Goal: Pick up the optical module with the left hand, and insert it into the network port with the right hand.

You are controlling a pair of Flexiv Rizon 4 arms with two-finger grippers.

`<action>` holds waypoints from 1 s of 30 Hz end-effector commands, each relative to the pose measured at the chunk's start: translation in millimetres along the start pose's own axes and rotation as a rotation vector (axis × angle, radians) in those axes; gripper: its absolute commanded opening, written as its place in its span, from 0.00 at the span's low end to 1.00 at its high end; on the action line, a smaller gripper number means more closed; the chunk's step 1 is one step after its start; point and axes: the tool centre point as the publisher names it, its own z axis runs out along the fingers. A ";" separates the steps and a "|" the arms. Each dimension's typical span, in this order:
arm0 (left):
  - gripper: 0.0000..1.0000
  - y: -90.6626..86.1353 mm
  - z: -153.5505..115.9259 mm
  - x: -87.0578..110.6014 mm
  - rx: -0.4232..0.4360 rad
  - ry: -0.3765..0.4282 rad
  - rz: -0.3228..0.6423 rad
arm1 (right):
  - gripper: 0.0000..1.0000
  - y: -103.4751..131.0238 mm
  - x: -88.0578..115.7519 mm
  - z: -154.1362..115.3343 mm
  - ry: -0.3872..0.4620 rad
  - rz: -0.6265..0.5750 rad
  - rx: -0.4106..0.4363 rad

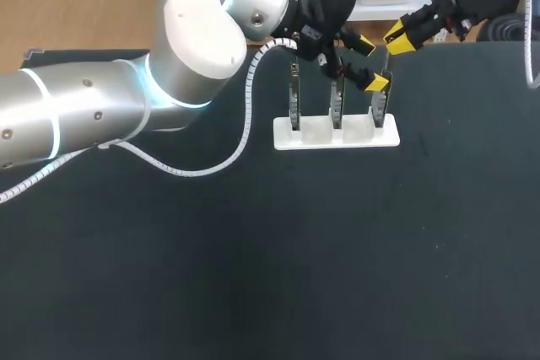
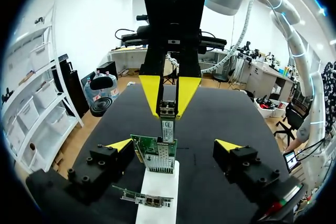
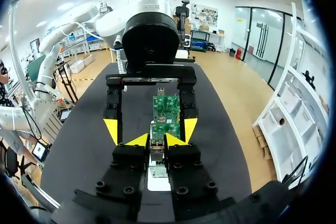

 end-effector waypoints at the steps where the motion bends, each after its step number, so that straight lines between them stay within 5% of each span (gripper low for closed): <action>1: 1.00 1.5 0.4 -0.2 0.003 0.002 0.001 | 0.00 -1.3 0.6 -1.2 0.002 0.000 -0.002; 30: 1.00 1.5 0.4 -0.2 0.003 0.002 0.001 | 0.00 -5.2 0.4 -1.7 0.005 -0.031 -0.020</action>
